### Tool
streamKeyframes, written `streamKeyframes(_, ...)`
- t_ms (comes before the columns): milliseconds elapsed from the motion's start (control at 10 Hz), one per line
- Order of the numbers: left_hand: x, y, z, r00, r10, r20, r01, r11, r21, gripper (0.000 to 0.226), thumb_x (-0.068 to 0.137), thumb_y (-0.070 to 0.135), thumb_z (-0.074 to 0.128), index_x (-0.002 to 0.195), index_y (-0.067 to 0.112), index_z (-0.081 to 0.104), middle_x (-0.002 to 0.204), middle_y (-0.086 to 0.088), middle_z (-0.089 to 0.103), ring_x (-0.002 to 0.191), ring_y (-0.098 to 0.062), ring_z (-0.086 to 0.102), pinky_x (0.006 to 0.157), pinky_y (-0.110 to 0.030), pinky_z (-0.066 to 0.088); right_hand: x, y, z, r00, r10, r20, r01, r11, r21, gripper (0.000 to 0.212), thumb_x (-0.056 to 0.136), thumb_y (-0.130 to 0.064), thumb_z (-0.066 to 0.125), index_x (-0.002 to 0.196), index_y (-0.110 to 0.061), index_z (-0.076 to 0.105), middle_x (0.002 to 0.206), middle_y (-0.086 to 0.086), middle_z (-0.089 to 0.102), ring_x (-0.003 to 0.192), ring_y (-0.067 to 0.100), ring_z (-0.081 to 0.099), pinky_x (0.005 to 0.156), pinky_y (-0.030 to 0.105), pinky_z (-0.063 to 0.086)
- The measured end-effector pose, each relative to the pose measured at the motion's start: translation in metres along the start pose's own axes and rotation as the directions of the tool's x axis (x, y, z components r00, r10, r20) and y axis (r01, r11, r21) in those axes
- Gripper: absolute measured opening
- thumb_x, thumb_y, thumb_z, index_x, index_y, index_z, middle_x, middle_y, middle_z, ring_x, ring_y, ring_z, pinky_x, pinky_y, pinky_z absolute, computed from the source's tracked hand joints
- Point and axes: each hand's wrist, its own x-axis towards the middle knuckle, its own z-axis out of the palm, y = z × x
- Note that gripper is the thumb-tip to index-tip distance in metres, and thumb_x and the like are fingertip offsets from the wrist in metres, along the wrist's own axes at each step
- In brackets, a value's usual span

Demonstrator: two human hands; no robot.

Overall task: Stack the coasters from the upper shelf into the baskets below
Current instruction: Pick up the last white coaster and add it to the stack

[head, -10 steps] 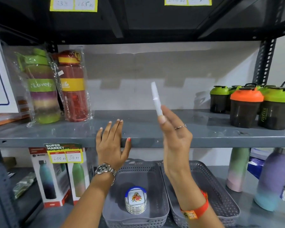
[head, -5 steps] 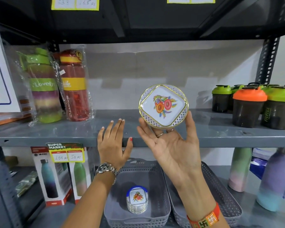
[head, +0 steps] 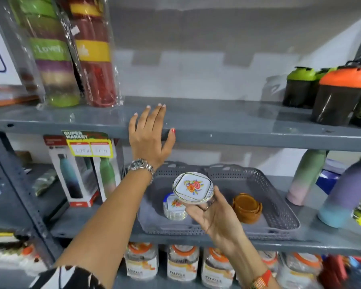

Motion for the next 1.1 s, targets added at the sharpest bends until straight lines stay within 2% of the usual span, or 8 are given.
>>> streamKeyframes(200, -0.002, -0.002, 0.004, 0.999, 0.022, -0.041, -0.021, 1.000, 0.020, 0.052, 0.088, 0.039, 0.042, 0.130, 0.010, 0.056, 0.129, -0.003, 0.058, 0.122, -0.026, 0.051, 0.104, -0.045, 0.031, 0.063, 0.020, -0.045, 0.958, -0.009, -0.288, -0.014, 0.997, -0.078, 0.027, 0.102, -0.013, 0.037, 0.099, 0.004, 0.058, 0.098, 0.019, 0.062, 0.086, 0.029, 0.064, 0.054, 0.034, 0.062)
streamKeyframes(300, -0.003, -0.004, 0.005, 0.998, 0.024, -0.050, -0.022, 0.999, 0.032, 0.052, 0.088, 0.039, 0.043, 0.130, 0.010, 0.056, 0.130, -0.003, 0.058, 0.122, -0.025, 0.051, 0.104, -0.044, 0.030, 0.085, 0.027, -0.051, 0.924, -0.015, -0.381, -0.034, 0.992, -0.121, 0.030, 0.102, -0.004, 0.033, 0.081, 0.003, 0.053, 0.088, 0.019, 0.058, 0.080, 0.028, 0.058, 0.078, 0.037, 0.060)
streamKeyframes(400, -0.003, -0.004, 0.006, 0.998, 0.028, -0.058, -0.025, 0.998, 0.051, 0.053, 0.088, 0.040, 0.042, 0.129, 0.010, 0.057, 0.129, -0.002, 0.059, 0.122, -0.024, 0.051, 0.104, -0.044, 0.031, 0.099, 0.029, -0.055, 0.887, 0.008, -0.461, -0.095, 0.982, -0.166, 0.031, 0.101, 0.003, 0.029, 0.075, 0.006, 0.047, 0.117, 0.032, 0.056, 0.112, 0.043, 0.055, 0.111, 0.051, 0.034)
streamKeyframes(600, -0.002, -0.005, 0.009, 0.996, 0.028, -0.084, -0.024, 0.998, 0.052, 0.053, 0.089, 0.041, 0.040, 0.129, 0.011, 0.058, 0.129, -0.001, 0.059, 0.122, -0.023, 0.052, 0.104, -0.045, 0.033, 0.117, 0.034, -0.054, 0.836, 0.073, -0.544, -0.236, 0.942, -0.236, 0.034, 0.101, 0.005, 0.026, 0.128, 0.018, 0.042, 0.143, 0.031, 0.040, 0.134, 0.039, 0.039, 0.112, 0.050, 0.030)
streamKeyframes(800, -0.003, -0.006, 0.012, 0.995, 0.026, -0.096, -0.021, 0.999, 0.050, 0.054, 0.089, 0.042, 0.039, 0.129, 0.011, 0.058, 0.130, -0.001, 0.058, 0.123, -0.023, 0.051, 0.104, -0.045, 0.033, 0.124, 0.034, -0.054, 0.815, 0.101, -0.571, -0.231, 0.960, -0.160, 0.032, 0.099, 0.009, 0.025, 0.073, 0.004, 0.044, 0.143, 0.029, 0.042, 0.135, 0.038, 0.039, 0.114, 0.050, 0.028)
streamKeyframes(900, -0.003, -0.006, 0.013, 0.994, 0.022, -0.109, -0.017, 0.999, 0.047, 0.054, 0.089, 0.042, 0.039, 0.129, 0.011, 0.058, 0.130, -0.001, 0.058, 0.123, -0.023, 0.051, 0.104, -0.044, 0.032, 0.130, 0.036, -0.057, 0.787, 0.079, -0.612, -0.253, 0.946, -0.204, 0.031, 0.097, 0.010, 0.028, 0.072, 0.001, 0.043, 0.135, 0.029, 0.048, 0.134, 0.039, 0.040, 0.111, 0.049, 0.035)
streamKeyframes(1000, -0.003, -0.006, 0.014, 0.993, 0.023, -0.118, -0.018, 0.999, 0.046, 0.054, 0.089, 0.042, 0.038, 0.129, 0.011, 0.058, 0.130, 0.000, 0.058, 0.123, -0.022, 0.051, 0.104, -0.044, 0.032, 0.132, 0.037, -0.058, 0.755, 0.087, -0.650, -0.296, 0.930, -0.219, 0.032, 0.097, 0.009, 0.029, 0.070, 0.002, 0.044, 0.086, 0.023, 0.057, 0.131, 0.040, 0.043, 0.109, 0.054, 0.034)
streamKeyframes(1100, -0.003, -0.006, 0.014, 0.992, 0.020, -0.121, -0.015, 0.999, 0.045, 0.054, 0.089, 0.042, 0.038, 0.128, 0.012, 0.058, 0.130, 0.000, 0.058, 0.123, -0.022, 0.051, 0.104, -0.044, 0.032, 0.131, 0.038, -0.057, 0.759, 0.083, -0.646, -0.305, 0.922, -0.240, 0.033, 0.098, 0.008, 0.029, 0.069, 0.002, 0.043, 0.096, 0.026, 0.060, 0.130, 0.039, 0.045, 0.109, 0.055, 0.033)
